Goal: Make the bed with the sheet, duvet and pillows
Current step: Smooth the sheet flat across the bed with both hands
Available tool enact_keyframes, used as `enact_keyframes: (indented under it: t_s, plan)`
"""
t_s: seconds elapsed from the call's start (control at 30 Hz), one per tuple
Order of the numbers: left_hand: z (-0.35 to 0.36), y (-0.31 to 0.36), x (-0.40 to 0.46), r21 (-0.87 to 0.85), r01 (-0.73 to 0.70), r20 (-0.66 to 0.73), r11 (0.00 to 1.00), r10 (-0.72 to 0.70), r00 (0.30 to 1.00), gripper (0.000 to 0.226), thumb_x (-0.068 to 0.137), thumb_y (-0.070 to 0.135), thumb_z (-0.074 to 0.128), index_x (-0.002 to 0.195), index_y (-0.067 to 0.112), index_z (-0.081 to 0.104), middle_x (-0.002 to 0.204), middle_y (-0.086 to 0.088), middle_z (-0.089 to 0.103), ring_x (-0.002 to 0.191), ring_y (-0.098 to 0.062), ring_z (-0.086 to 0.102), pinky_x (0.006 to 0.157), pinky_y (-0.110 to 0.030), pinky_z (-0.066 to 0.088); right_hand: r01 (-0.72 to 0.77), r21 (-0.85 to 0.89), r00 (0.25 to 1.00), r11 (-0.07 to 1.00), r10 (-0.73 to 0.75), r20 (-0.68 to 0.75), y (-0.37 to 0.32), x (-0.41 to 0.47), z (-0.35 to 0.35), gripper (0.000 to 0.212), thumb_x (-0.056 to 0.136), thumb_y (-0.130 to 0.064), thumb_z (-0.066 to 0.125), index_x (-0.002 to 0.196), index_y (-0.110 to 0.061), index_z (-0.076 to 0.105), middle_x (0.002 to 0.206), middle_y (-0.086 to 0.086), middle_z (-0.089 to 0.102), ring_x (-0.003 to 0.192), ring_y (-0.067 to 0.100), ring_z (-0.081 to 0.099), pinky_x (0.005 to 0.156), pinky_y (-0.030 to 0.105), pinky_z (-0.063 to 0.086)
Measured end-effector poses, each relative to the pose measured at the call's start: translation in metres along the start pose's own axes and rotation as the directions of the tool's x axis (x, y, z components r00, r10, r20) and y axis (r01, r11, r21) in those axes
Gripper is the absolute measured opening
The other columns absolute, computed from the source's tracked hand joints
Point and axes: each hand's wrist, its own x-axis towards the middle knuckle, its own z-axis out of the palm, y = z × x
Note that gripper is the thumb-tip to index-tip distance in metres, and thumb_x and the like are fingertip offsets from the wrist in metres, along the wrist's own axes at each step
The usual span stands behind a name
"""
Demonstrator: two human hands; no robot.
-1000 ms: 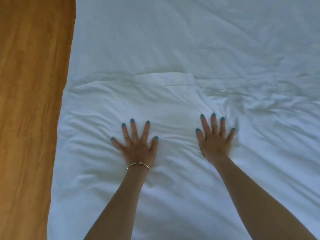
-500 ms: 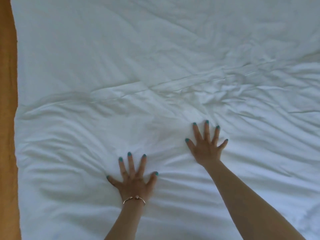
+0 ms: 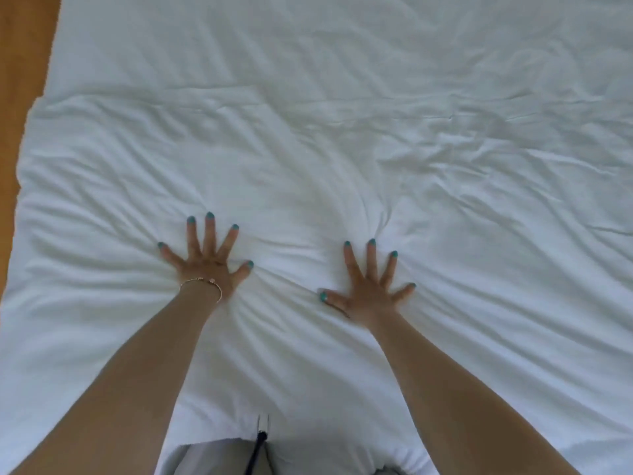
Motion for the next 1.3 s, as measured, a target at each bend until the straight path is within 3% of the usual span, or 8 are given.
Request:
enact_keyframes:
  t_s: [0.2, 0.33, 0.47, 0.63, 0.73, 0.83, 1.17, 1.3]
  plan:
    - [0.042, 0.023, -0.074, -0.196, 0.111, -0.122, 0.974, -0.137, 0.983, 0.071, 0.086, 0.069, -0.007, 0.141, 0.034, -0.036, 0.154, 0.003, -0.034, 0.144, -0.025, -0.026, 0.109, -0.07, 0.0, 0.039, -0.001, 0.999, 0.999, -0.039, -0.019, 0.011, 0.012, 0.008, 0.111, 0.067, -0.089, 0.043, 0.121, -0.056, -0.047, 0.131, -0.014, -0.059, 0.133, 0.037, -0.044, 0.096, 0.08, -0.009]
    - [0.099, 0.031, -0.143, -0.153, 0.0, -0.187, 0.988, -0.029, 0.982, 0.075, 0.086, 0.074, -0.002, 0.15, 0.037, -0.014, 0.161, -0.003, -0.009, 0.149, -0.027, -0.006, 0.111, -0.065, 0.003, 0.069, 0.015, 0.998, 0.997, -0.069, -0.002, 0.011, 0.009, 0.007, 0.108, 0.067, -0.09, 0.04, 0.116, -0.056, -0.05, 0.135, -0.015, -0.057, 0.134, 0.036, -0.043, 0.095, 0.08, -0.011]
    - [0.113, -0.002, -0.15, -0.055, -0.095, -0.219, 0.994, 0.081, 0.972, 0.074, 0.086, 0.077, 0.005, 0.151, 0.041, 0.007, 0.162, -0.002, 0.008, 0.148, -0.021, 0.006, 0.109, -0.068, 0.01, 0.048, -0.005, 0.999, 0.999, -0.048, 0.011, 0.007, 0.01, 0.009, 0.109, 0.068, -0.09, 0.038, 0.117, -0.053, -0.052, 0.134, -0.012, -0.059, 0.134, 0.038, -0.042, 0.096, 0.08, -0.011]
    - [0.109, -0.07, -0.106, 0.033, -0.125, -0.322, 0.992, 0.129, 0.938, 0.077, 0.083, 0.076, 0.022, 0.15, 0.039, 0.019, 0.161, -0.002, 0.011, 0.148, -0.023, 0.007, 0.109, -0.069, 0.006, -0.026, -0.031, 1.0, 0.999, 0.027, 0.008, -0.001, 0.021, 0.012, 0.111, 0.07, -0.086, 0.042, 0.114, -0.051, -0.054, 0.131, -0.01, -0.062, 0.133, 0.038, -0.043, 0.097, 0.079, -0.011]
    - [0.112, -0.095, -0.087, 0.015, -0.131, -0.377, 0.991, 0.127, 0.918, 0.081, 0.079, 0.073, 0.028, 0.151, 0.037, 0.016, 0.161, -0.003, 0.009, 0.148, -0.024, 0.007, 0.11, -0.067, 0.004, -0.091, -0.061, 0.995, 0.994, 0.088, -0.041, -0.006, 0.028, 0.015, 0.115, 0.071, -0.083, 0.047, 0.114, -0.05, -0.055, 0.13, -0.01, -0.062, 0.134, 0.037, -0.042, 0.098, 0.079, -0.009]
    - [0.125, -0.098, -0.081, -0.034, -0.165, -0.416, 0.986, 0.136, 0.899, 0.081, 0.08, 0.07, 0.029, 0.151, 0.038, 0.008, 0.162, -0.002, 0.005, 0.148, -0.024, 0.003, 0.111, -0.065, 0.001, -0.131, -0.061, 0.989, 0.99, 0.126, -0.072, -0.013, 0.028, 0.017, 0.116, 0.071, -0.082, 0.047, 0.114, -0.049, -0.055, 0.13, -0.01, -0.062, 0.135, 0.037, -0.042, 0.098, 0.078, -0.01]
    - [0.141, -0.109, -0.075, -0.104, -0.309, -0.5, 0.945, 0.219, 0.838, 0.073, 0.086, 0.066, 0.029, 0.151, 0.035, 0.018, 0.161, -0.004, 0.013, 0.148, -0.028, 0.01, 0.11, -0.07, 0.006, -0.212, -0.12, 0.975, 0.97, 0.2, -0.101, -0.024, 0.015, 0.022, 0.108, 0.078, -0.077, 0.046, 0.118, -0.05, -0.05, 0.142, -0.011, -0.052, 0.136, 0.033, -0.041, 0.102, 0.075, -0.011]
    - [0.144, -0.11, -0.072, -0.098, -0.346, -0.584, 0.933, 0.228, 0.779, 0.068, 0.09, 0.065, 0.027, 0.149, 0.032, 0.029, 0.158, -0.007, 0.022, 0.147, -0.029, 0.017, 0.11, -0.07, 0.008, -0.251, -0.131, 0.965, 0.959, 0.237, -0.113, -0.025, 0.02, 0.021, 0.11, 0.078, -0.074, 0.051, 0.118, -0.049, -0.049, 0.144, -0.011, -0.05, 0.137, 0.032, -0.04, 0.104, 0.074, -0.01]
